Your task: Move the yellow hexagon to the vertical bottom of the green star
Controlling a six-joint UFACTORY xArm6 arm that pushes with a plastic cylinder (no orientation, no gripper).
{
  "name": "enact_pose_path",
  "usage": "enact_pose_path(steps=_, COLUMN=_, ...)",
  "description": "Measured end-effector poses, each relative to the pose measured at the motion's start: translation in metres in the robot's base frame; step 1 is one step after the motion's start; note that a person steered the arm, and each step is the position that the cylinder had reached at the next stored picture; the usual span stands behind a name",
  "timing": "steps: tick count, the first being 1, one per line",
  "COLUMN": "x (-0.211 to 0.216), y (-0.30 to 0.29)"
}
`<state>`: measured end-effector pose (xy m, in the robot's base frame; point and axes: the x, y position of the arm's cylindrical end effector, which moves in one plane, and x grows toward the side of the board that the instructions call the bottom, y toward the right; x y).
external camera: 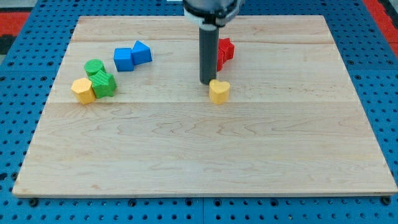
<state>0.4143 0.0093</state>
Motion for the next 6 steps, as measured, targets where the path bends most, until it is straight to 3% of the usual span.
enact_pose_path(steps=1, x=0.037, y=0.0)
enact_pose_path(steps=2, x=0.067, y=-0.075)
enact_pose_path(steps=3, x=0.129, y=-0.206)
enact_pose_path(steps=4, x=0.084, y=-0.293)
enact_pose_path(steps=5, x=0.02, y=-0.295)
enact_pose_path(steps=6, x=-0.017, y=-0.306)
